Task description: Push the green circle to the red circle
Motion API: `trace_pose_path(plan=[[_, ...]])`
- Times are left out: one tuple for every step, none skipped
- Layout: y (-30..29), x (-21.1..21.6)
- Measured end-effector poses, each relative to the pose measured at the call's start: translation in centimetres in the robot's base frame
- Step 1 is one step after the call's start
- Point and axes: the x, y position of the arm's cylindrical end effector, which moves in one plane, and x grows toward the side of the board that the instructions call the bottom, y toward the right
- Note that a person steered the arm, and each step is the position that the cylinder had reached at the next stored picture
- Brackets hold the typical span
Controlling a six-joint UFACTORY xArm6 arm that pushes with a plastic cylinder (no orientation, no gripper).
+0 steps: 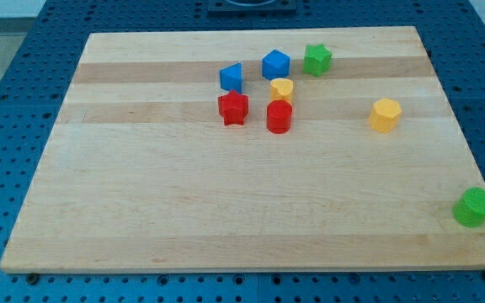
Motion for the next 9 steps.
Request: trace_pose_path(plan=[[-8.2, -1.0], [-8.5, 0.8], [-12.3, -0.7], [-14.1, -10.1], [-12.0, -11.9], [-6.2, -8.4], [-10.0, -2.2], [-12.4, -0.1], [-16.5, -8.3]])
